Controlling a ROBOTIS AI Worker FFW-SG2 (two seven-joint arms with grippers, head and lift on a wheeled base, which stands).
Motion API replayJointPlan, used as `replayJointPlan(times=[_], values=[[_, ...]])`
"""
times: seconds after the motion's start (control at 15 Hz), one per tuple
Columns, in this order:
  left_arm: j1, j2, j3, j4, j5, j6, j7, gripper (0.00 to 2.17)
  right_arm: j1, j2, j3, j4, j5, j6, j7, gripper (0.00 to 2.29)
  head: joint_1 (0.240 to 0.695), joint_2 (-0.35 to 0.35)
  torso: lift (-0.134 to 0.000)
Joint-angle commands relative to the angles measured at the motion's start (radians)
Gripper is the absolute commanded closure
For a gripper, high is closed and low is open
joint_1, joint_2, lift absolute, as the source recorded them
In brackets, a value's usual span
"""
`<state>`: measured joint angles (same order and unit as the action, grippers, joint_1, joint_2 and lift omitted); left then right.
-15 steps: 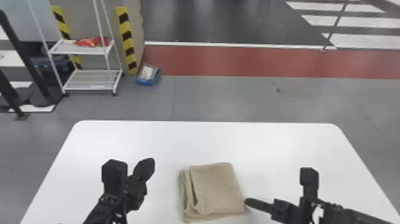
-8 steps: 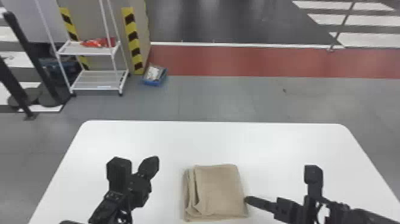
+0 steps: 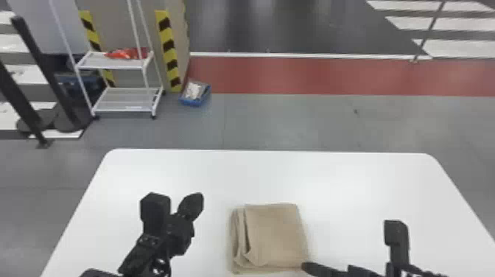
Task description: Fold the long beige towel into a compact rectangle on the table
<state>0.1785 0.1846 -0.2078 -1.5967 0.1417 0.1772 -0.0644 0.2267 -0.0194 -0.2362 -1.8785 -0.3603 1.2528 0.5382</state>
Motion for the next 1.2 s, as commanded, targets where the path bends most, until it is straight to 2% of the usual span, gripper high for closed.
replayJointPlan(times=[0.0, 0.47, 0.6, 0.93, 1.13], values=[[-0.001, 0.003, 0.001, 0.001, 0.001, 0.0, 0.0, 1.82, 0.011, 0.004, 0.02, 0.018, 0.001, -0.017, -0.001, 1.65, 0.695, 0.006, 0.0], [0.006, 0.007, 0.001, -0.008, 0.003, 0.003, -0.002, 1.82, -0.076, 0.006, 0.021, 0.159, 0.064, -0.048, -0.021, 1.65, 0.695, 0.01, 0.0], [0.009, 0.007, -0.001, -0.009, 0.003, 0.003, -0.002, 1.82, -0.107, 0.006, 0.021, 0.2, 0.066, -0.1, -0.024, 1.65, 0.695, 0.007, 0.0], [0.027, 0.009, 0.001, -0.028, 0.003, 0.003, -0.008, 1.82, -0.256, 0.001, 0.018, 0.322, 0.115, -0.149, -0.043, 1.65, 0.695, -0.011, 0.0], [0.036, 0.009, -0.001, -0.029, 0.003, 0.003, -0.009, 1.82, -0.365, -0.001, 0.017, 0.438, 0.153, -0.235, -0.049, 1.65, 0.695, -0.023, 0.0]])
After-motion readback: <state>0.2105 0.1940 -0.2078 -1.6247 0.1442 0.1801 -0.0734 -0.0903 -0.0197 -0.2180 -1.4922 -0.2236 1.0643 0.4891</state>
